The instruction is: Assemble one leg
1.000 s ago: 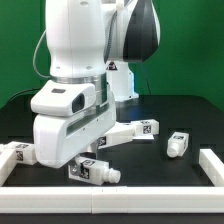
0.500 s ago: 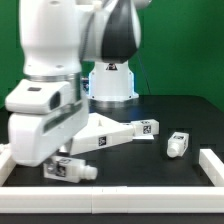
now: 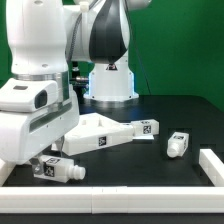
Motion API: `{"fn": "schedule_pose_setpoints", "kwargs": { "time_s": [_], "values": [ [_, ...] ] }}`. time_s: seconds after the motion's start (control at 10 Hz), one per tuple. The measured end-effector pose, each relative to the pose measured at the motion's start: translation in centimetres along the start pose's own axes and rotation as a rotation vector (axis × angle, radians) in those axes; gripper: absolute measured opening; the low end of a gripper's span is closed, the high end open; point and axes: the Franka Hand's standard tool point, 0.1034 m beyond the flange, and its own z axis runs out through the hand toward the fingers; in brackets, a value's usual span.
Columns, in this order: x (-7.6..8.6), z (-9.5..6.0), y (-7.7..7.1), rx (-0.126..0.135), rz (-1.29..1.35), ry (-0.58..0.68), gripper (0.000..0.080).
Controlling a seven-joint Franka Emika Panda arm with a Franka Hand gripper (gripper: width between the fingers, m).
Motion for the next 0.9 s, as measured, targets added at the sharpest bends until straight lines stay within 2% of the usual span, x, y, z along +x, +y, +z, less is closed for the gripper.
{"fn": "schedule_pose_setpoints", "kwargs": {
  "time_s": [0.1, 0.2, 0.3, 0.4, 0.5, 0.6, 0.9],
  "values": [
    [0.3, -1.4, 0.2, -0.008, 0.008, 0.000, 0.0561],
    [0.2, -2.9, -0.1, -0.019, 0.018, 0.000, 0.0561],
    [-0.2, -4.5, -1.2, -0.024, 0.047, -0.002, 0.0631],
    [-0.5, -5.7, -3.0, -0.022, 0.100, -0.004, 0.0644],
    [-0.4, -6.7, -4.4, -0.036, 0.184, -0.004, 0.0644],
    [-0.3, -6.8, -5.5, -0.044, 0.229, -0.006, 0.0649],
    [-0.3, -6.6, -5.5, -0.038, 0.230, -0.007, 0.0649]
  ]
}}
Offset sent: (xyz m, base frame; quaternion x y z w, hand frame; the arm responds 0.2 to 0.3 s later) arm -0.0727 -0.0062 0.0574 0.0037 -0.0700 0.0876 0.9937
